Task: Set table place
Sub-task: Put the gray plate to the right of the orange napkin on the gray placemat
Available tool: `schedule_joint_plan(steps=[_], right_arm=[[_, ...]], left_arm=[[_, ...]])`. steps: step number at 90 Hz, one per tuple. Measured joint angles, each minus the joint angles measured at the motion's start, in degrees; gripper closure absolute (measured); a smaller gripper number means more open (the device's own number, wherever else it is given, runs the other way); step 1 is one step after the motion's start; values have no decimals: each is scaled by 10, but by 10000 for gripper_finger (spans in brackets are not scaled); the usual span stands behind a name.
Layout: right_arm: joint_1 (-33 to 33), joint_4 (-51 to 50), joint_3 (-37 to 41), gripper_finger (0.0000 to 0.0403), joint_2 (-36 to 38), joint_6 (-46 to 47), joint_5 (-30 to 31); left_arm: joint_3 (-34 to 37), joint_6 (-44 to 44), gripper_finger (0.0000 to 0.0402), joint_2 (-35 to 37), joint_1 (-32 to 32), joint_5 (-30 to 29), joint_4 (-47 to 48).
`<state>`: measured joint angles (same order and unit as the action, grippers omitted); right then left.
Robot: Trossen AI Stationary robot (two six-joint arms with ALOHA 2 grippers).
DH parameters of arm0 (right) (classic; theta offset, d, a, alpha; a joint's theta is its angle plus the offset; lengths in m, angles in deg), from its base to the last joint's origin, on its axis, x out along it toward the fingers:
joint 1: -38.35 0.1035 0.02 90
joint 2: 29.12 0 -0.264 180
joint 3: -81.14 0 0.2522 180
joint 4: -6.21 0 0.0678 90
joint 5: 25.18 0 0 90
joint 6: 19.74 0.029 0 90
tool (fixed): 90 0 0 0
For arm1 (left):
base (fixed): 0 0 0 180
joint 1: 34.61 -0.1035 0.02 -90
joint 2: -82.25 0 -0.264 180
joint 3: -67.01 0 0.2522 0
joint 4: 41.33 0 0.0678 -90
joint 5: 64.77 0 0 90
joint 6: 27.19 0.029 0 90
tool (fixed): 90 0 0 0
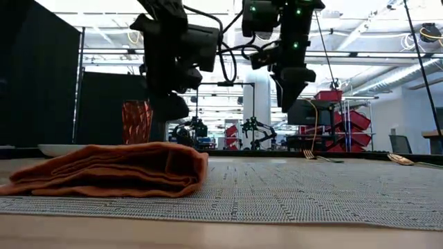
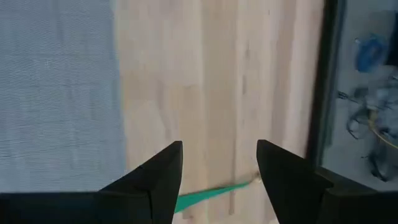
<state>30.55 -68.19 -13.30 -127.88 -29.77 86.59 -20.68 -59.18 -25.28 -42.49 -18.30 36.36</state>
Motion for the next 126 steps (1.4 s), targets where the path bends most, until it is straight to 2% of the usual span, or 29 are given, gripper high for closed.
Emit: schedule_joint_plan(steps=[19, 26, 43, 54, 72, 94, 117, 126], right_arm=[[-23, -9, 0, 211, -1, 11, -48], [-31, -13, 6, 211, -1, 10, -59], [-35, 24, 10, 211, 23, -27, -91], [-32, 51, -4, 211, 32, -28, -108], [-23, 81, -30, 211, 32, -3, -96], [-22, 121, -34, 211, 32, 22, -86], [-14, 149, -34, 211, 40, 14, -87], [1, 178, -32, 211, 55, 3, -91]], left_arm=[[0, -15, 270, -1, -6, 5, 13], [0, 18, 270, -1, 3, 8, 19], [0, 28, 270, 30, 68, -58, 109], [-1, 16, 270, 53, 89, -70, 136], [0, -7, 270, 106, 131, -91, 168], [-3, 2, 270, 189, 166, -96, 163], [-61, 73, 270, 216, 213, -97, 164], [-79, 117, 270, 220, 221, -108, 132]])
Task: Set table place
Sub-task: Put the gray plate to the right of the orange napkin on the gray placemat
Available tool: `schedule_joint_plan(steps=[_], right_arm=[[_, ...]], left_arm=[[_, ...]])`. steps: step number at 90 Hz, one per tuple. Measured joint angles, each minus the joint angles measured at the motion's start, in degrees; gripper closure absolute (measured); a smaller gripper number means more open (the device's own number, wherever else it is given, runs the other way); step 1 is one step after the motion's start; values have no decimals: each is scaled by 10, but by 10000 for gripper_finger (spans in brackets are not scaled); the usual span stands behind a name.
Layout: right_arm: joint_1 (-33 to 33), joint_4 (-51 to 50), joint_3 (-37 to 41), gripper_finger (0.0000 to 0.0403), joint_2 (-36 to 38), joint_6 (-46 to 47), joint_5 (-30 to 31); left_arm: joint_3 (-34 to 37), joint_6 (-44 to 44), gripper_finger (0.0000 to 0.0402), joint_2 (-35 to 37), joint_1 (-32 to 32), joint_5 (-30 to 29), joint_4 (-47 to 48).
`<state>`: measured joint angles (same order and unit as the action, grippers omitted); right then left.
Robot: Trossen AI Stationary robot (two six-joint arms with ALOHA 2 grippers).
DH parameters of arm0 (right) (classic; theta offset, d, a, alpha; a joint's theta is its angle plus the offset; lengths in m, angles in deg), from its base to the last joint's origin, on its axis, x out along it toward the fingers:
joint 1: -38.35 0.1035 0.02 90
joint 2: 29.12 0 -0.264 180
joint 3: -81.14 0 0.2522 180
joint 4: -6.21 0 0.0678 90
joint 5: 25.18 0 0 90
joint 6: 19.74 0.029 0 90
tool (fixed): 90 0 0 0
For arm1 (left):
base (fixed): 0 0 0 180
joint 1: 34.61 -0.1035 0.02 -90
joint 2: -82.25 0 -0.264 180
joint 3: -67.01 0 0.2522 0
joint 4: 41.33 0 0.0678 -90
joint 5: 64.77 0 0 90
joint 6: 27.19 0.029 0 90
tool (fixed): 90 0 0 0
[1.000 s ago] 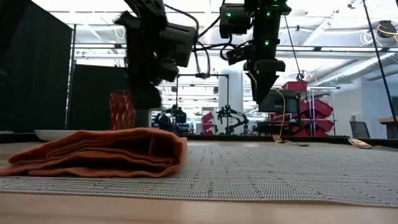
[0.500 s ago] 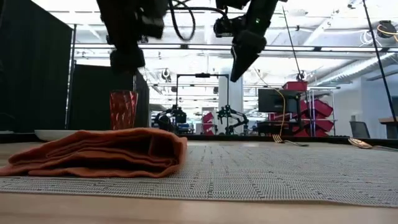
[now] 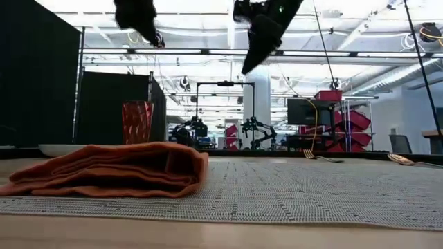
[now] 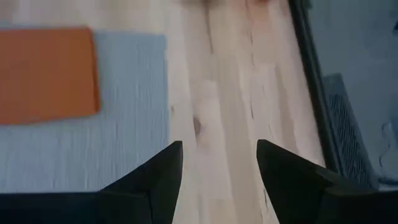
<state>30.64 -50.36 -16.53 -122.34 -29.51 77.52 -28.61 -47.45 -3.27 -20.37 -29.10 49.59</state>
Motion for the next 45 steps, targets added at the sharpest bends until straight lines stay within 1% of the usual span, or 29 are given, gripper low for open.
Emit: schedule_joint_plan(steps=[5, 13, 21, 27, 33, 39, 45], right_arm=[[8, 27, 2, 211, 10, -9, -13], [20, 75, 1, 211, 30, -27, -39], [28, 80, -20, 211, 53, -35, -64], [34, 83, -41, 211, 59, -41, -80], [44, 82, -67, 211, 60, -56, -84], [58, 67, -99, 211, 52, -69, -88], [67, 72, -125, 211, 28, -77, -99]], left_arm=[[-6, 31, 270, 1, 3, -5, -31], [-19, 102, 270, 4, 4, -10, -108], [-27, 188, 270, 5, 4, -8, -200], [-30, 253, 270, 5, 1, 7, -273], [-30, 303, 270, 5, -5, 34, -327], [-31, 334, 270, 5, -10, 51, -361], [-29, 342, 270, 5, -12, 51, -361]])
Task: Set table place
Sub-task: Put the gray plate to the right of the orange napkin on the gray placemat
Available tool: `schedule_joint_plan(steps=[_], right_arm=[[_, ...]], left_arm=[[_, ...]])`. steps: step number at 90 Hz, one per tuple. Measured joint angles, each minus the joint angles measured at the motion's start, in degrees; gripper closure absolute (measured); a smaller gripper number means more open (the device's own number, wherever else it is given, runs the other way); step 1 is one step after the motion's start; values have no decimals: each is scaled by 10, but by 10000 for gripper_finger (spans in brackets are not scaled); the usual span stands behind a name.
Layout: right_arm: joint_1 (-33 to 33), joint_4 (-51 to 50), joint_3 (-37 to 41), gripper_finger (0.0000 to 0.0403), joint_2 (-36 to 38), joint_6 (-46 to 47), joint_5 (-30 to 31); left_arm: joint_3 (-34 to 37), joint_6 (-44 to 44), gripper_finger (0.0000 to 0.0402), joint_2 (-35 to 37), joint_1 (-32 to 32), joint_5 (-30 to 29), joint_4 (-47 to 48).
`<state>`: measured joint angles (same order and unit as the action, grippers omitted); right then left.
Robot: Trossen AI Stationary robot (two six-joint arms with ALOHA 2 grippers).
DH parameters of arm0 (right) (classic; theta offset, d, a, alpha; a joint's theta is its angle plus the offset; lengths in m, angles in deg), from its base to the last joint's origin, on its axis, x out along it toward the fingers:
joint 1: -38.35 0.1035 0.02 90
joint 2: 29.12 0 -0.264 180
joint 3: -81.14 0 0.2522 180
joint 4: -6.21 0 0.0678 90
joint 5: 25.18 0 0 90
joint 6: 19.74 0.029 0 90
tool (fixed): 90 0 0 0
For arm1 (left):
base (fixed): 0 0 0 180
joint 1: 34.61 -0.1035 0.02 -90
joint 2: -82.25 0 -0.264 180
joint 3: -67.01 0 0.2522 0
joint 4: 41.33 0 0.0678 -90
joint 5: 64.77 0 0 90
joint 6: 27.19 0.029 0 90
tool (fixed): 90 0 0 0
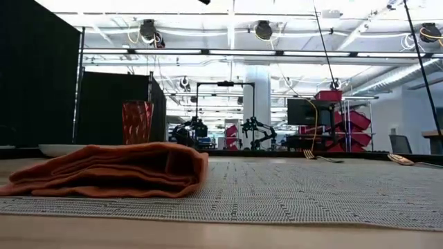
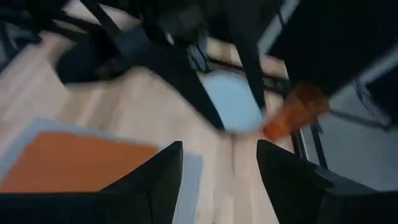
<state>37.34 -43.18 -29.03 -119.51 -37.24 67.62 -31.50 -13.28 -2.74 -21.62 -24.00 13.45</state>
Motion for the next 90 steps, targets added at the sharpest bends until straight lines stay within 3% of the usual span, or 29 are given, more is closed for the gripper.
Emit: schedule_joint_plan(steps=[41, 72, 90], right_arm=[[25, -8, -13, 211, -64, -9, 17], [15, -32, -12, 211, -102, -18, 103], [-16, -29, -12, 211, -108, -26, 99]], left_arm=[[0, 132, 270, -1, -14, 54, -59], [1, 69, 270, -1, -21, 133, -3], [16, 11, 270, -3, -3, 185, 37]])
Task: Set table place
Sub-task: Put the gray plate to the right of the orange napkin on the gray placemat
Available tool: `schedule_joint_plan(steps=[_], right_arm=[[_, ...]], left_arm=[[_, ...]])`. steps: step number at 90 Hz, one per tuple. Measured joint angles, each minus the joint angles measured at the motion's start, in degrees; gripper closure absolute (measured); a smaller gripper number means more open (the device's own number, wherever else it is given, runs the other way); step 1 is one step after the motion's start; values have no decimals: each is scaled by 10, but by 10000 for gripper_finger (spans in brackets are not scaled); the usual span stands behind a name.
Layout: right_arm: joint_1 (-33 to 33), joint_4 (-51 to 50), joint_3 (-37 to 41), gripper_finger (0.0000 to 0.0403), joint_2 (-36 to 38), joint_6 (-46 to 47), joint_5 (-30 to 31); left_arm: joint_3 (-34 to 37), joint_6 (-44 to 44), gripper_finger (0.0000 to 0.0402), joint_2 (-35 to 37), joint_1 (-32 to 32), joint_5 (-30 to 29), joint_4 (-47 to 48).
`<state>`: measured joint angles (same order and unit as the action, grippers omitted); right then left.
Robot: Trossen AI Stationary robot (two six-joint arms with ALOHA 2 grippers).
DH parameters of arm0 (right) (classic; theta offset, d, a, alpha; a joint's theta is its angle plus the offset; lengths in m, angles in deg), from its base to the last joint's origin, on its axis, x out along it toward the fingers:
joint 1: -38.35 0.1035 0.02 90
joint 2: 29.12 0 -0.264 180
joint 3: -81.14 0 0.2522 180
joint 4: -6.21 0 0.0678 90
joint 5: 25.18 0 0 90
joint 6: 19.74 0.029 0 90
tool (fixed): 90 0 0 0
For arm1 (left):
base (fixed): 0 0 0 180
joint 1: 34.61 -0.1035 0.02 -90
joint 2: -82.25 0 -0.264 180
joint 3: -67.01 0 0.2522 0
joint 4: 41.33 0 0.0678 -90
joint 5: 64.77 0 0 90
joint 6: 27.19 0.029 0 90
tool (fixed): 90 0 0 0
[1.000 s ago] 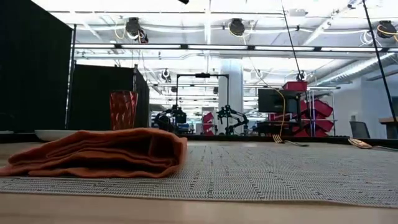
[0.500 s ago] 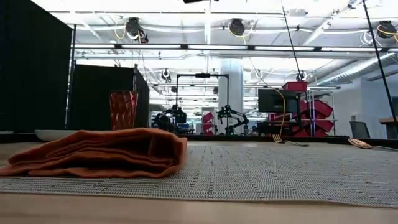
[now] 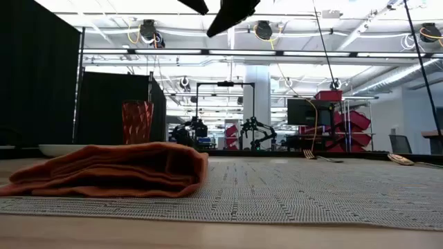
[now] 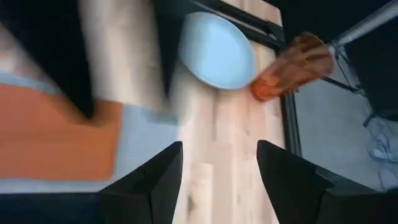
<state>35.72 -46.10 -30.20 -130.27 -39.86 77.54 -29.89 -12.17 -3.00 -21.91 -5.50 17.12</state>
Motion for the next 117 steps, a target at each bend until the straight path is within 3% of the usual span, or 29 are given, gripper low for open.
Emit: schedule_joint_plan(steps=[14, 47, 71, 98, 117], right_arm=[[-17, 7, 0, 211, -17, 4, -39], [-27, 52, 0, 211, -36, -20, -30], [-34, 50, 0, 211, -35, -27, -22], [-39, 0, 0, 211, -35, -30, -17], [-60, -56, 0, 211, -21, -16, 7]], left_arm=[[2, -12, 270, 0, 28, 13, 6], [2, -117, 270, -28, 55, 67, 104], [2, -191, 270, -47, 80, 67, 182], [7, -308, 270, -47, 84, 3, 329], [96, -428, 270, 7, 101, -36, 406]])
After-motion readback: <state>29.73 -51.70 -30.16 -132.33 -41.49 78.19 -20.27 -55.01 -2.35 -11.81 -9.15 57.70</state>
